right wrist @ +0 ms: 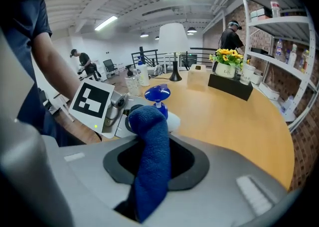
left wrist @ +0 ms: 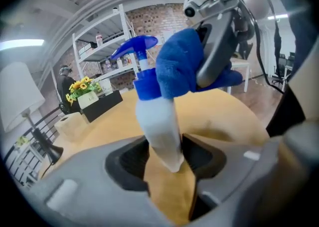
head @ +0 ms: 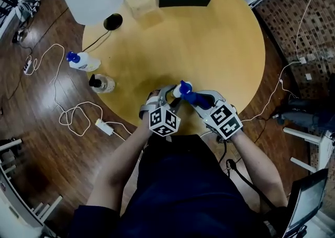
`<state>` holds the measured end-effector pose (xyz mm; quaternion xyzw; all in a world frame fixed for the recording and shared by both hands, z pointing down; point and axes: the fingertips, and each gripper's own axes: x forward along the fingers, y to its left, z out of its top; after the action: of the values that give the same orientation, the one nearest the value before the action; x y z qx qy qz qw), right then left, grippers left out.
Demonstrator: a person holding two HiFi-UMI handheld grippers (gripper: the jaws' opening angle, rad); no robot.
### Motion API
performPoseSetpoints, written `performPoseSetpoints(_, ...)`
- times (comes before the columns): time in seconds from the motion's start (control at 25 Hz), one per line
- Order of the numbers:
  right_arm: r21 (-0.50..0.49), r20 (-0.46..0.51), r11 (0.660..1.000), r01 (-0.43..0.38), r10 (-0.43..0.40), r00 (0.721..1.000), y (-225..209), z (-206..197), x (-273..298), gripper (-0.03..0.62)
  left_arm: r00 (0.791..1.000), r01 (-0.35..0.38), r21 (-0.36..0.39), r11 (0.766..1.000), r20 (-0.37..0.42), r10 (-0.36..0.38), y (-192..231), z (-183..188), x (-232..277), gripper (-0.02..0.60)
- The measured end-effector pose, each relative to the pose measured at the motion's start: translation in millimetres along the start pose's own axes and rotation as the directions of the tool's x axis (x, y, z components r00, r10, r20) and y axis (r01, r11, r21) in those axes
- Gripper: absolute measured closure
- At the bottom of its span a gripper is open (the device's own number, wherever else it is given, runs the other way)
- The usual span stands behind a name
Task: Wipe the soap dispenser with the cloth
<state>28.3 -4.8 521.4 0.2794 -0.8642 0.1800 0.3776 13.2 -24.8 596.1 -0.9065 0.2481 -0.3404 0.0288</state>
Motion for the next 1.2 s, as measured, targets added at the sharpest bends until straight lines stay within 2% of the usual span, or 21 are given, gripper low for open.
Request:
performPoseSetpoints(0.32, -0.031, -0.034, 0.999, 0.008, -0.009, 0.999, -29.4, -8.4, -4.2, 0.494, 1.0, -0.008, -0.015, 1.0, -0.008, 0.008, 0.1, -3.3, 0.3, 0.371)
performPoseSetpoints(0.44, -0.072, -0.037, 0.997, -0.025, 0.022, 0.999, -33.0, 5.6, 6.8, 0.494, 1.0, -0.008, -0.012, 1.0, -0.012, 0.008, -0.9, -3.5, -0.1, 0.373)
performPoseSetpoints(0.6, -0.15, -0.053, 0.986, -0.072, 0.065, 0.996, -29.7, 25.0, 21.2, 0.493, 0.999, -0.022, -0.05, 0.998, -0.025, 0.021, 5.1, -8.1, -0.5, 0.374)
performPoseSetpoints(0.8, -0.047, -0.04, 0.992, -0.121, 0.119, 0.992, -17.4, -0.2, 13.3, 0.494, 0.998, -0.002, 0.002, 1.0, -0.067, 0.003, 6.8, -12.5, -4.3, 0.367)
performPoseSetpoints(0.88, -0.016, -0.027, 0.99, -0.139, 0.139, 0.99, -3.9, -9.2, 9.9, 0.494, 0.995, -0.017, 0.012, 1.0, -0.099, 0.018, 11.6, -18.4, -10.2, 0.364)
performPoseSetpoints(0.96, 0.002, -0.008, 0.985, -0.171, 0.171, 0.985, 13.1, -11.7, 9.3, 0.494, 0.991, -0.048, -0.033, 0.998, -0.127, 0.043, 18.3, -26.3, -19.8, 0.357)
performPoseSetpoints(1.04, -0.006, 0.011, 0.979, -0.205, 0.205, 0.979, 30.0, -9.2, 11.5, 0.494, 0.986, -0.096, -0.14, 0.986, -0.148, 0.075, 26.8, -35.1, -32.2, 0.359)
performPoseSetpoints(1.08, -0.014, 0.019, 0.976, -0.219, 0.219, 0.976, 36.7, -7.0, 13.4, 0.493, 0.981, -0.136, -0.208, 0.969, -0.165, 0.102, 33.3, -40.5, -39.1, 0.359)
performPoseSetpoints(1.12, -0.02, 0.027, 0.973, -0.229, 0.23, 0.973, 41.6, -4.3, 15.4, 0.493, 0.973, -0.185, -0.28, 0.942, -0.189, 0.135, 41.3, -46.2, -46.3, 0.367)
performPoseSetpoints(1.2, -0.024, 0.054, 0.971, -0.236, 0.237, 0.97, 44.3, 1.6, 15.5, 0.493, 0.959, -0.256, -0.405, 0.878, -0.221, 0.178, 53.8, -51.7, -61.2, 0.416)
